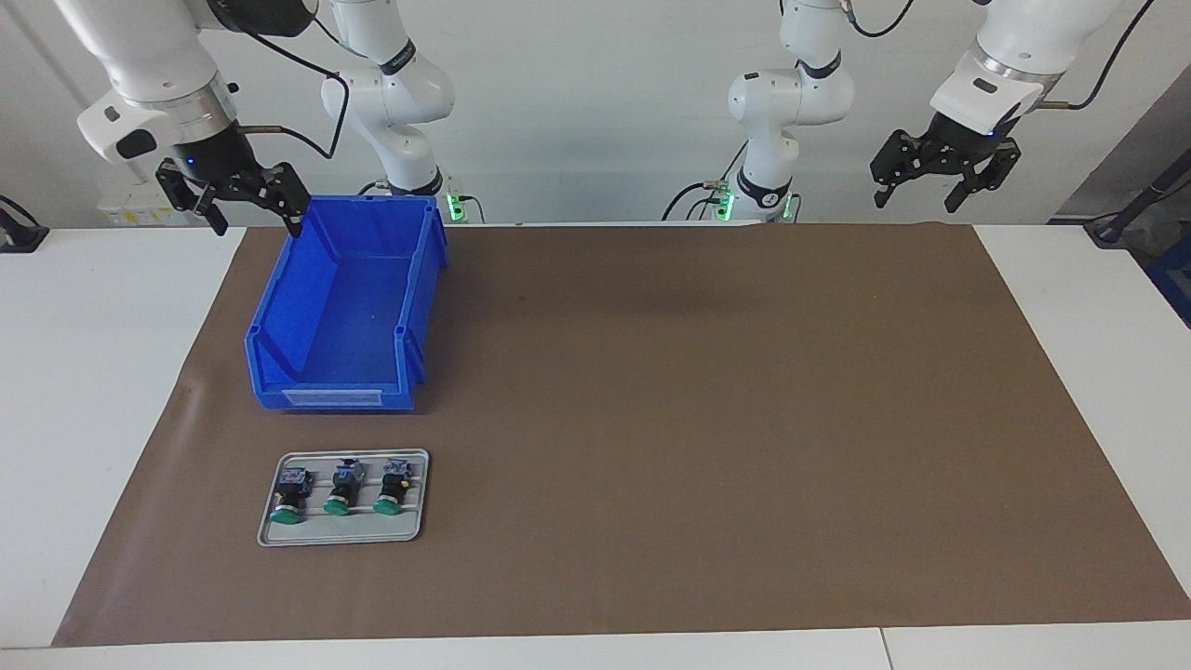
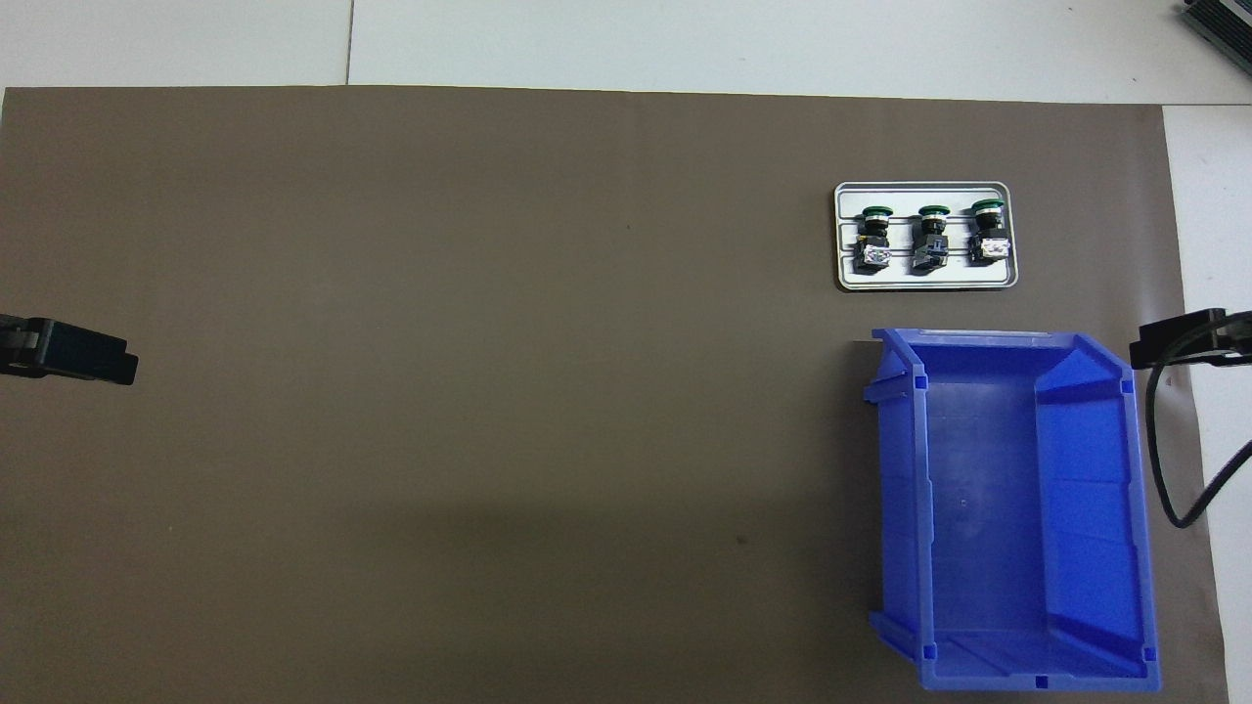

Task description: Place and press button with both arms

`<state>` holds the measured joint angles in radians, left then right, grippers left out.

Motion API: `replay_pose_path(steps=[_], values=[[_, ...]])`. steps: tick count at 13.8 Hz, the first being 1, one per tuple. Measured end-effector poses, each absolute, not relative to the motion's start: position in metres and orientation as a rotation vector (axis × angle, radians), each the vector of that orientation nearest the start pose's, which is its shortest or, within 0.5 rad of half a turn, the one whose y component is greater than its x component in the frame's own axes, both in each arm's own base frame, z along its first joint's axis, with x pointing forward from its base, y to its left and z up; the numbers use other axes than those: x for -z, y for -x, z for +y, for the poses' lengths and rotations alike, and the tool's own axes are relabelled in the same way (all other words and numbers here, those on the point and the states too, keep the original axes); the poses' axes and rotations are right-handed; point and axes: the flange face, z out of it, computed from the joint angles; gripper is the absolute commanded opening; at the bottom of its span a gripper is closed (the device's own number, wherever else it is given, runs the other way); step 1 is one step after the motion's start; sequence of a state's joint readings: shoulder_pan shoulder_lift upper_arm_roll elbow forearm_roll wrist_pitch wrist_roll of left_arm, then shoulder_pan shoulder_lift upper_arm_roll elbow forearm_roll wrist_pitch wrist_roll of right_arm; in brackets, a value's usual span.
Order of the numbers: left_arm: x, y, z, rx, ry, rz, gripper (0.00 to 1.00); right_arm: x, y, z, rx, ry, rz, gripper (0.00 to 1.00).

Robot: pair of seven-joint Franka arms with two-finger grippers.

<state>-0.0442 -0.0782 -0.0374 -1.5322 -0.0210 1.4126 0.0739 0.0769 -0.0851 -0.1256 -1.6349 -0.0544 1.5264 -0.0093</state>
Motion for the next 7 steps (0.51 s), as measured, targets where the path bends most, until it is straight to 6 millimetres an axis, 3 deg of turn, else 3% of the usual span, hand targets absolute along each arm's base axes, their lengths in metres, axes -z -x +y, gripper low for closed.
replay_pose_path(steps=[7], values=[[-0.6706, -0.5108, -0.0452, -0.066, 3.149, 0.250, 1.00, -0.6361, -0.5225, -0.0341, -0.037, 3.184, 0.081, 1.00]])
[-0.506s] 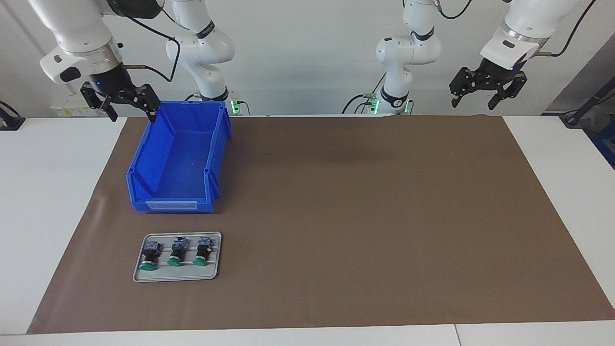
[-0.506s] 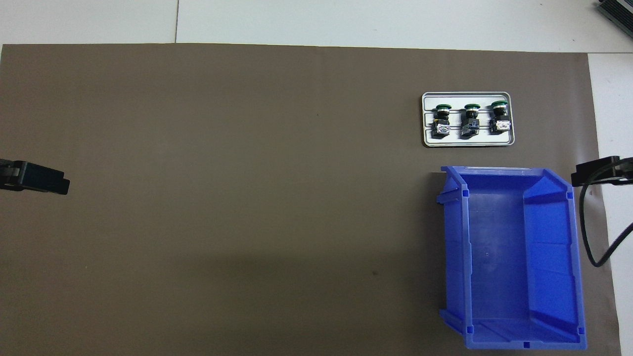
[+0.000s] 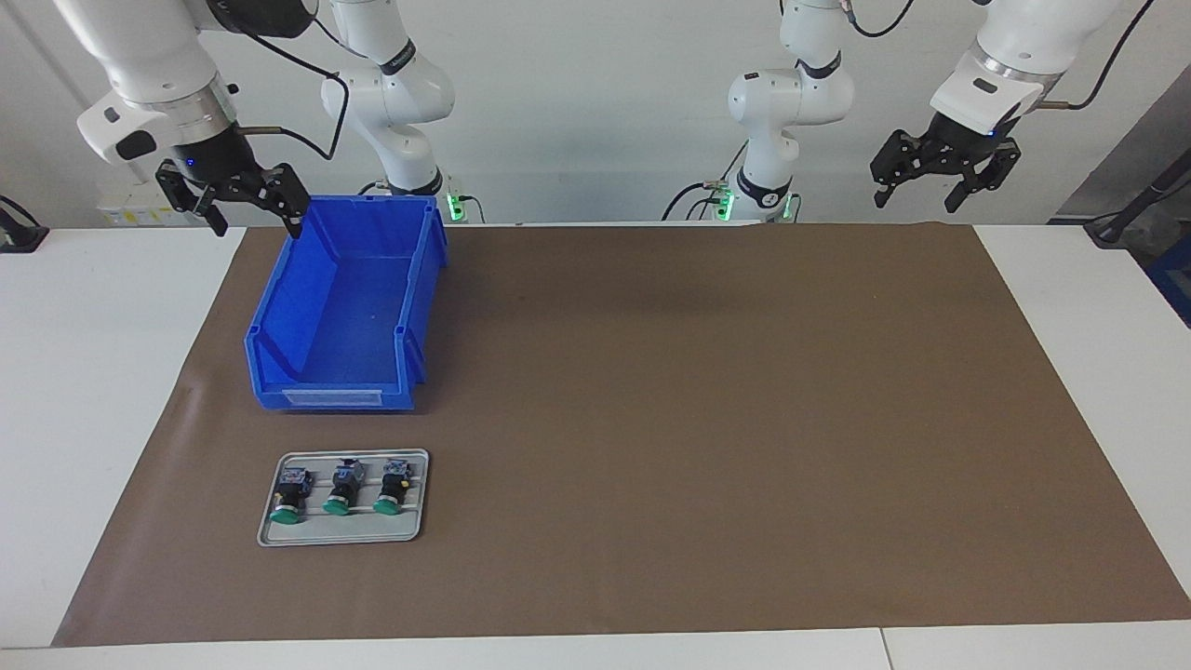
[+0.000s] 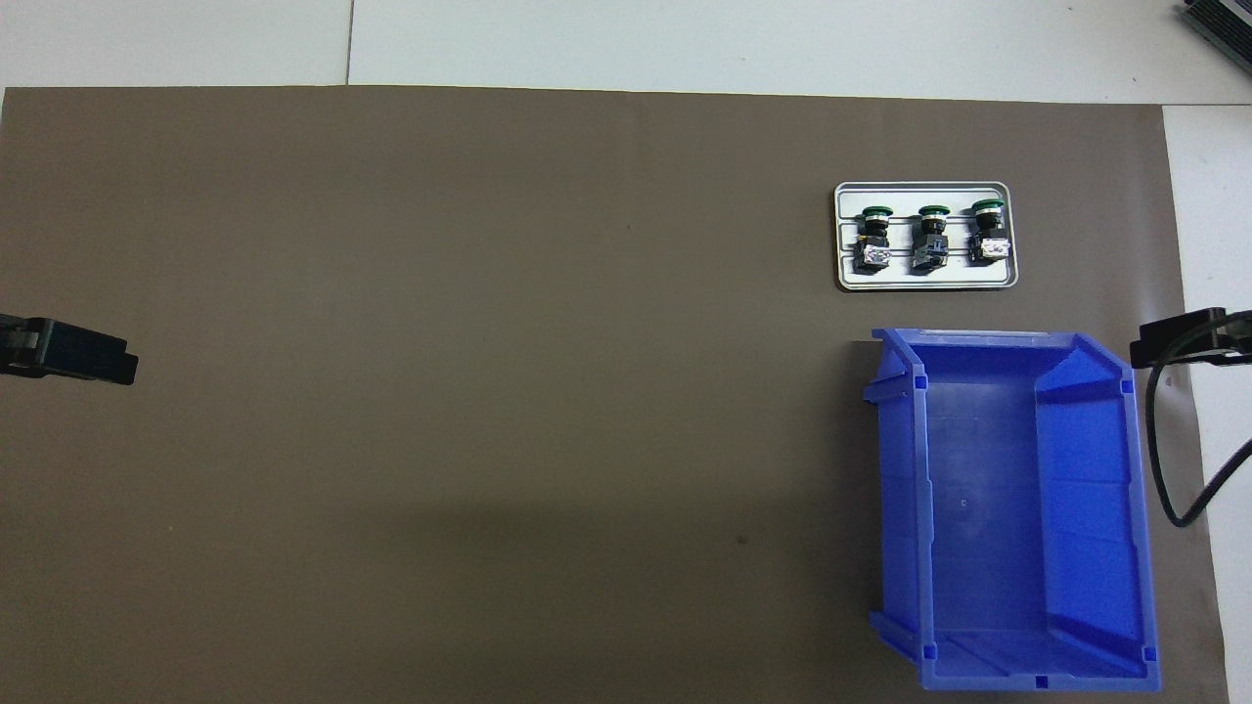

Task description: Place and press button with both arms

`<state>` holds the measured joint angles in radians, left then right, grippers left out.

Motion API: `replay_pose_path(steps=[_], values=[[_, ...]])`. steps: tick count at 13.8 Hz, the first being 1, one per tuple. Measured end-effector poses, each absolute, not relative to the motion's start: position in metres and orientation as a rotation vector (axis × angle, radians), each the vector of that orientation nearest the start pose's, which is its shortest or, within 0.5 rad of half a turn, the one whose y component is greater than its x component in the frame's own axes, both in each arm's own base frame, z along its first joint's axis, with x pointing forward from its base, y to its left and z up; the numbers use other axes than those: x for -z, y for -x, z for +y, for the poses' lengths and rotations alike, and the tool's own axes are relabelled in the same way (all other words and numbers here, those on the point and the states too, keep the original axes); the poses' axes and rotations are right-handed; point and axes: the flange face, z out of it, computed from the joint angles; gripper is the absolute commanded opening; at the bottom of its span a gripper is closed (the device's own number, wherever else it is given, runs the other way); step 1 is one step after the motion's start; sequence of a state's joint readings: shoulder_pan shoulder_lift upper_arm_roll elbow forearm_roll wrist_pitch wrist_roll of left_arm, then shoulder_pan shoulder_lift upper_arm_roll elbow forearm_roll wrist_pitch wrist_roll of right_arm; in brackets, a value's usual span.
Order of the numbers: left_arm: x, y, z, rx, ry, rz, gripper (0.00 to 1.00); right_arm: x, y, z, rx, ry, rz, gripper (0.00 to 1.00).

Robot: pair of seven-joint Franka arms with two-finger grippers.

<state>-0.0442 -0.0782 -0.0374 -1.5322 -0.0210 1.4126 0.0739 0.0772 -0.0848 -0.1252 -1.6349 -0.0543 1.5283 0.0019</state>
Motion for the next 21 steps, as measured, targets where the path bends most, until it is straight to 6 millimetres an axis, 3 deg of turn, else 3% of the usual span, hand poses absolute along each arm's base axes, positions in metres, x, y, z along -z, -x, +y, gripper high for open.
replay_pose_path(steps=[16, 19, 21], values=[[-0.671, -0.511, -0.045, -0.066, 3.149, 0.250, 1.00, -0.637, -0.523, -0.027, -0.029, 3.182, 0.078, 1.00], [-0.671, -0.511, -0.045, -0.066, 3.149, 0.250, 1.00, -0.632, -0.531, -0.024, 0.037, 3.161, 0.074, 1.00], [-0.671, -0.511, -0.045, -0.066, 3.149, 0.250, 1.00, -0.614, -0.549, -0.022, 0.132, 3.138, 0.074, 1.00]])
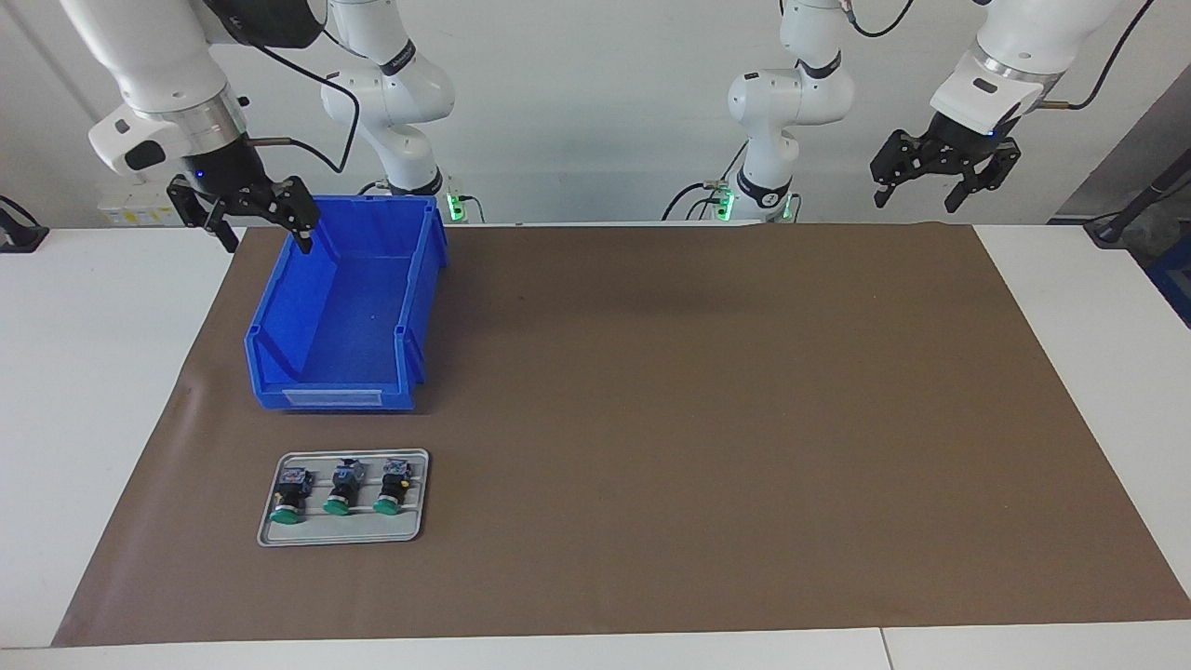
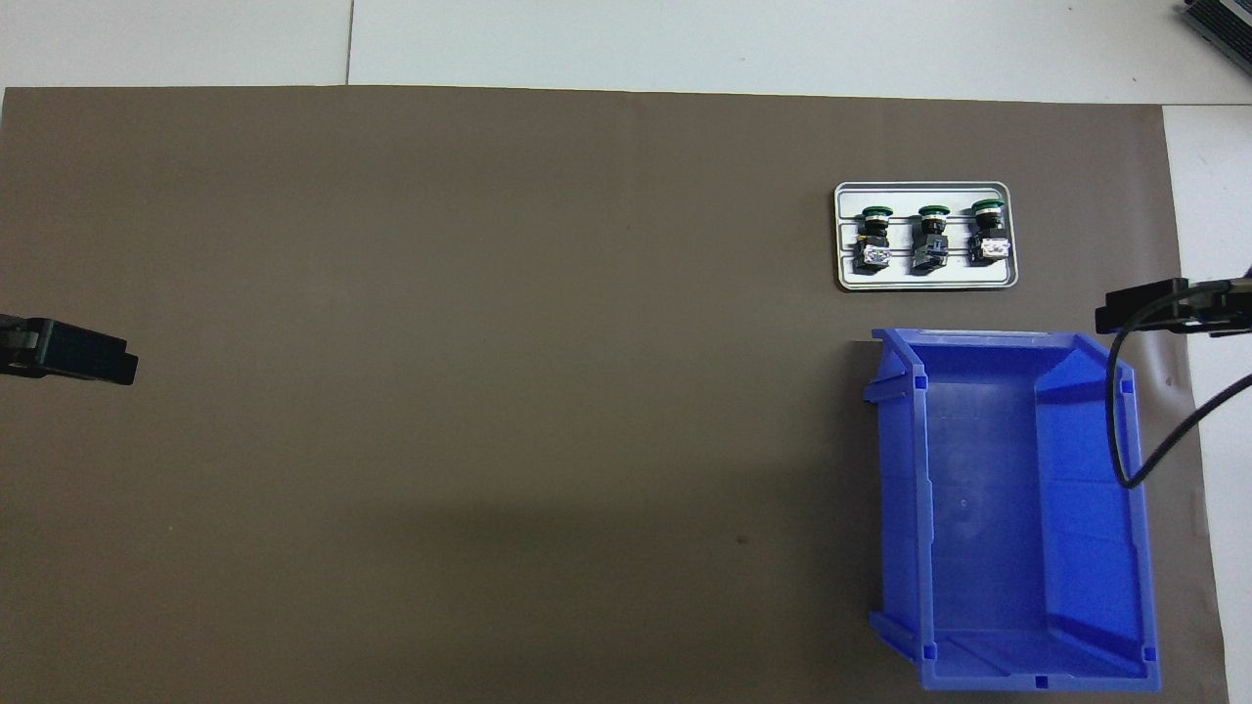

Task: Place and press button with both arms
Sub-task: 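Reach the right gripper to the middle green button on the tray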

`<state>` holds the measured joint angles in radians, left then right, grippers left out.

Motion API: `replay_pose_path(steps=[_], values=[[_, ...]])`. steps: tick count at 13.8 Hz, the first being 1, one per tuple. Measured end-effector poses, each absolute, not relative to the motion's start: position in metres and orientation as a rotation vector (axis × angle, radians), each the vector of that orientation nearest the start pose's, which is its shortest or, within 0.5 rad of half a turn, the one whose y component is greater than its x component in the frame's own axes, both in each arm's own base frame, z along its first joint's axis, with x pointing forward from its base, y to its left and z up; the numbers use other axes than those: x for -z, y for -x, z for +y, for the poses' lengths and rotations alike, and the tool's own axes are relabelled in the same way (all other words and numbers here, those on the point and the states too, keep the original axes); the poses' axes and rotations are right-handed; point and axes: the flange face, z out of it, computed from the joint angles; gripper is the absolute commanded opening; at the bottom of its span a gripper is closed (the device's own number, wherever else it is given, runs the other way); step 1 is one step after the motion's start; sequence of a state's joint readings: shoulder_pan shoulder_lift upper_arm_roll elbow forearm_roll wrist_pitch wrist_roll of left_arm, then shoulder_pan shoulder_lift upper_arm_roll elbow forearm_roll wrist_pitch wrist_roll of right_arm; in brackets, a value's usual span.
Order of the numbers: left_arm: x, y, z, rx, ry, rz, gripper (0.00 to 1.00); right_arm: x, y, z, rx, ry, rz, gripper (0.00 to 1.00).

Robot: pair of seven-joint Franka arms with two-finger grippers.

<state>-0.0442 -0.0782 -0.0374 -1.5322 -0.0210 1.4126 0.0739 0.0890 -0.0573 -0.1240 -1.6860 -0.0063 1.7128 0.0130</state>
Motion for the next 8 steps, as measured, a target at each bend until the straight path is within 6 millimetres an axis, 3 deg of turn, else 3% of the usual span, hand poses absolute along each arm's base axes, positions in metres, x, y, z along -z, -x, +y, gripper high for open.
replay_pose_path(steps=[3, 8], values=[[-0.671, -0.511, -0.045, -0.066, 3.149, 0.250, 1.00, -0.560, -0.586, -0.022, 0.200, 3.139, 0.081, 1.00], [-0.671, -0.511, -0.045, -0.066, 3.149, 0.250, 1.00, -0.438, -0.650, -0.017, 0.249, 3.166, 0.038, 1.00]])
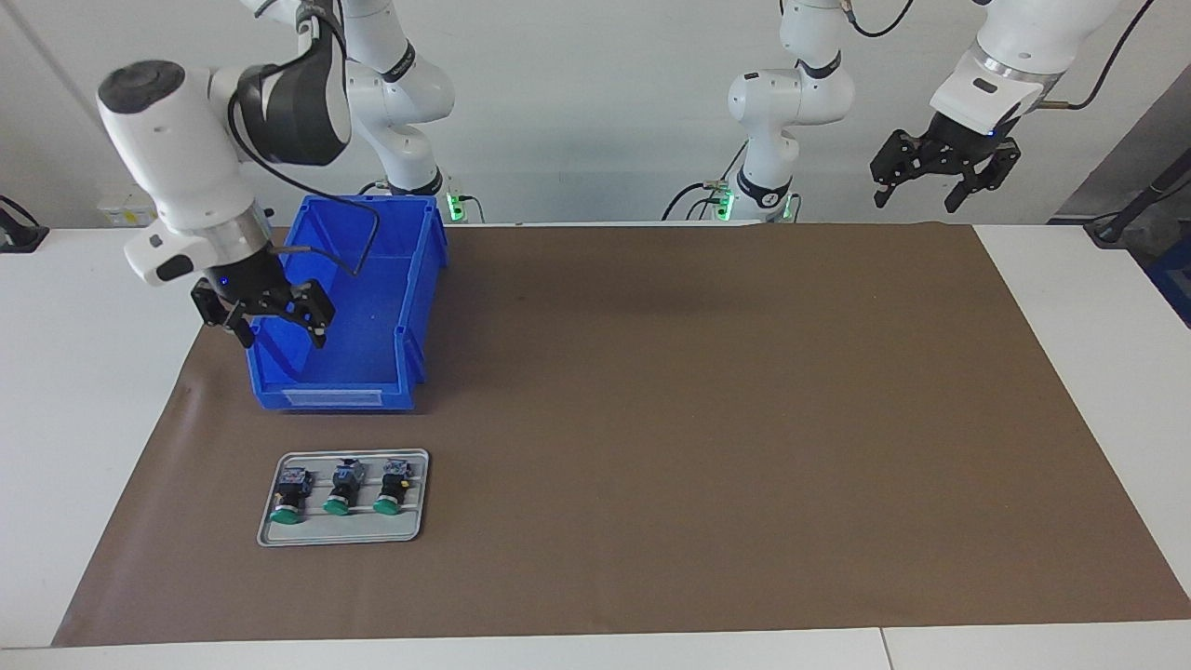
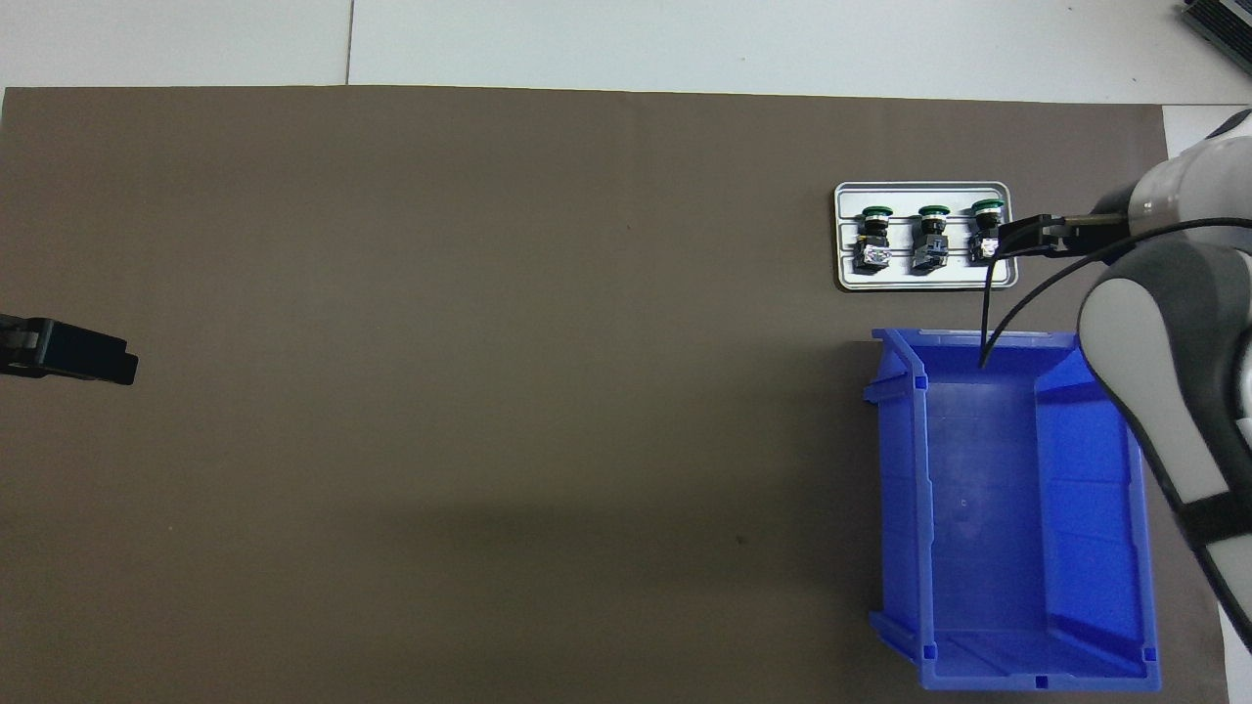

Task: Place and press button with both arms
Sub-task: 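Reach the right gripper to the middle green button on the tray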

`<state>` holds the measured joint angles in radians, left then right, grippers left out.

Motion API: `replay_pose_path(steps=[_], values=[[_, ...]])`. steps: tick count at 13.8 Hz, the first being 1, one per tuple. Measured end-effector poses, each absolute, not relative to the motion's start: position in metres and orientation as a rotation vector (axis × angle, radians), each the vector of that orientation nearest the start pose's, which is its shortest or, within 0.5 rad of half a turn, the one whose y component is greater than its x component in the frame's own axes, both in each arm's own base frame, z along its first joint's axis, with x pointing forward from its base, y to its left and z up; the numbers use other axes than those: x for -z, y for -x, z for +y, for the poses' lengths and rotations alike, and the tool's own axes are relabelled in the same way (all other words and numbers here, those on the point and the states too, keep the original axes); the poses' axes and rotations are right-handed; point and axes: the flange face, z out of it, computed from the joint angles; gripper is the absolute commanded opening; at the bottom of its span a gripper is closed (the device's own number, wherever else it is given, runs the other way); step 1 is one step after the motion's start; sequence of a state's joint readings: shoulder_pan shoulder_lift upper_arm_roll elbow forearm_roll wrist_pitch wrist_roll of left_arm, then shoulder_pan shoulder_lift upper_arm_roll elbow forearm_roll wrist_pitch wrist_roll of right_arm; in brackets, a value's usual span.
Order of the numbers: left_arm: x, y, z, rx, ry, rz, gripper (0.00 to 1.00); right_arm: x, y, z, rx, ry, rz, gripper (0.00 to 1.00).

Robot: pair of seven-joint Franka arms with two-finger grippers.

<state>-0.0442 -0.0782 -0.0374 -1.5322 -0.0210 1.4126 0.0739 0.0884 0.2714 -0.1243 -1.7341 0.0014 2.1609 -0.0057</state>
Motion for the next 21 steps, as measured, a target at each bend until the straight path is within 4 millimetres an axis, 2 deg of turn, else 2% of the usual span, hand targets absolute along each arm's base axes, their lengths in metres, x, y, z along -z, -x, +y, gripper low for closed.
replay_pose_path(steps=[3, 10, 12, 16, 18, 21], values=[[-0.671, -0.511, -0.045, -0.066, 3.149, 0.250, 1.00, -0.390, -0.665, -0.016, 0.248, 3.176, 0.028, 0.99], [-0.671, -0.511, -0.045, -0.066, 3.149, 0.250, 1.00, -0.329, -0.676, -0.014, 0.299, 3.172, 0.028, 0.97], [-0.671, -0.511, -0.045, -0.066, 3.149, 0.250, 1.00, -0.314, -0.678, -0.003, 0.283, 3.168, 0.006, 0.96], [-0.671, -0.511, -0.045, -0.066, 3.149, 0.250, 1.00, -0.306, -0.678, 0.001, 0.272, 3.169, -0.005, 0.88], [-0.671, -0.511, -0.045, -0.066, 3.149, 0.250, 1.00, -0.307, -0.678, -0.001, 0.281, 3.169, -0.002, 0.79], [-0.671, -0.511, -0.045, -0.066, 3.149, 0.250, 1.00, -0.304, -0.679, -0.003, 0.293, 3.170, 0.000, 0.77]])
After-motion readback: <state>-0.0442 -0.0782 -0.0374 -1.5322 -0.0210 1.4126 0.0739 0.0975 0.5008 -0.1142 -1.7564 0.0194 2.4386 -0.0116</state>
